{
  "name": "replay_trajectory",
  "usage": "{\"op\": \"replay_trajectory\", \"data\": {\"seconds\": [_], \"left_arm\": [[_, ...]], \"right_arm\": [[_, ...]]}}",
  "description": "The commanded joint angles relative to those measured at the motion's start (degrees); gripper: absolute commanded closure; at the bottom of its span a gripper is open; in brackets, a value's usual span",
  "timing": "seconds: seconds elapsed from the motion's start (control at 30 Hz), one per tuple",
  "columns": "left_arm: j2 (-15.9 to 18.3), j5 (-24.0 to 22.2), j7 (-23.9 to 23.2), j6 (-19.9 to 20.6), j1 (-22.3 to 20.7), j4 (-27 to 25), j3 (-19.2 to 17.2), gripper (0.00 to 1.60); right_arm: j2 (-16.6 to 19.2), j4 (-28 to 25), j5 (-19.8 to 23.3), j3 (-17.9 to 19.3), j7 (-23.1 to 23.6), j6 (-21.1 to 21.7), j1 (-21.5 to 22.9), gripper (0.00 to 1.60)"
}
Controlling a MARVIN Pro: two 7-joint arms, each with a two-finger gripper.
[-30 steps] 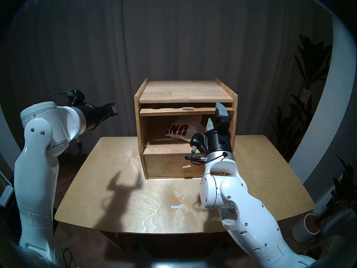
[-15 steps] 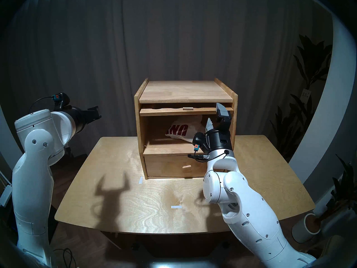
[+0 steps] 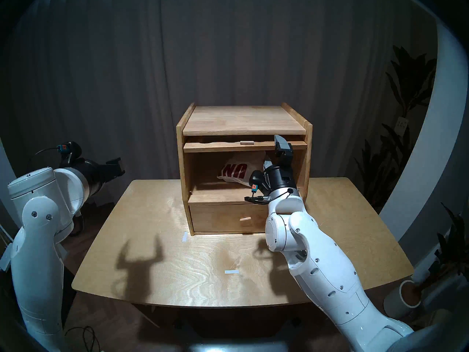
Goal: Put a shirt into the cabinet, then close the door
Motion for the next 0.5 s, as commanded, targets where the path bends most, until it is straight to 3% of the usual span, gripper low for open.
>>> {"op": "replay_trajectory", "data": {"seconds": [0.0,0.23,0.3,0.33,0.4,0.47], "left_arm": [[0.4,1.9,-2.7,-2.2,2.9,-1.1,-1.6,0.00],[0.8,3.7,-5.3,-4.0,4.6,-1.1,-2.2,0.00],[0.7,3.7,-5.3,-3.9,4.5,-1.1,-2.1,0.00],[0.6,3.5,-5.1,-3.7,4.3,-1.1,-2.1,0.00],[0.6,3.5,-5.1,-3.7,4.3,-1.1,-2.1,0.00],[0.7,3.7,-5.4,-3.9,4.4,-1.1,-2.1,0.00]], "right_arm": [[-3.8,0.3,1.9,-1.0,-2.2,-1.5,2.8,0.00],[-5.2,-2.1,0.7,-2.0,-3.2,3.4,-0.4,0.00],[-7.7,-3.4,1.8,-1.0,-1.6,5.9,-1.9,0.00],[-9.1,-4.4,4.7,-0.5,-0.4,7.0,-2.5,0.00],[-9.7,-5.8,5.0,-0.7,2.1,9.2,-2.5,0.00],[-10.9,-7.5,2.0,-1.3,4.2,12.9,-2.7,0.00]]}}
